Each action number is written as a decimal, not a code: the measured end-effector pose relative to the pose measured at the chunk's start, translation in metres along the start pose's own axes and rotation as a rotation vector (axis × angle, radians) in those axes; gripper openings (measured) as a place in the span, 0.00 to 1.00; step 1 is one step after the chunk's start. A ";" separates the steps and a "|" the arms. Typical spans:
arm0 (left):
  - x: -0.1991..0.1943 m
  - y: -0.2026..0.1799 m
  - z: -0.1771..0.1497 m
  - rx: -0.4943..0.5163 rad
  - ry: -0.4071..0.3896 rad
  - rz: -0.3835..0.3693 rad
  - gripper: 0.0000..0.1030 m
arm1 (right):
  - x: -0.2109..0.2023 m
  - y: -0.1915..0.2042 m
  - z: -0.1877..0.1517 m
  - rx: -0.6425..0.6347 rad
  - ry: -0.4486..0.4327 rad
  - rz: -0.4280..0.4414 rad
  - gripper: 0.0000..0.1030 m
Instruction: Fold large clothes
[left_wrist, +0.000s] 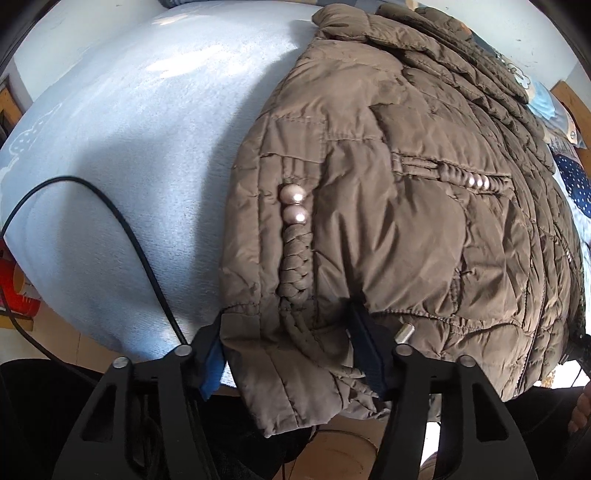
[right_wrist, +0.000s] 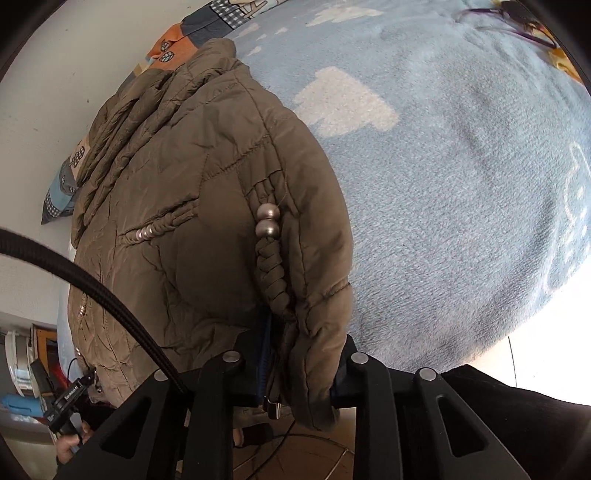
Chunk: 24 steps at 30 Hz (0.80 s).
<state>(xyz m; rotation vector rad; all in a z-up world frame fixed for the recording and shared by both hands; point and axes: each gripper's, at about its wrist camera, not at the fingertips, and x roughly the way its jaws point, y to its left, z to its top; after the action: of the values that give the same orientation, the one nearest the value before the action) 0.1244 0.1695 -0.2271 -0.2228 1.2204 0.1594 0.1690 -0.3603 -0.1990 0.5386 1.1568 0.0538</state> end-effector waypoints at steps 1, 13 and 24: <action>-0.004 -0.007 0.002 0.015 -0.011 0.017 0.51 | 0.000 0.002 0.000 -0.013 -0.003 -0.005 0.21; -0.013 -0.038 -0.002 0.130 -0.081 0.142 0.42 | 0.000 0.000 -0.001 -0.016 -0.006 -0.002 0.20; -0.017 -0.051 -0.006 0.155 -0.089 0.173 0.42 | 0.001 -0.002 0.001 -0.009 0.003 -0.004 0.22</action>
<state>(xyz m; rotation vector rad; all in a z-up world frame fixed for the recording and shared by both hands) 0.1256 0.1191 -0.2084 0.0249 1.1564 0.2218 0.1697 -0.3616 -0.2005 0.5281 1.1603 0.0565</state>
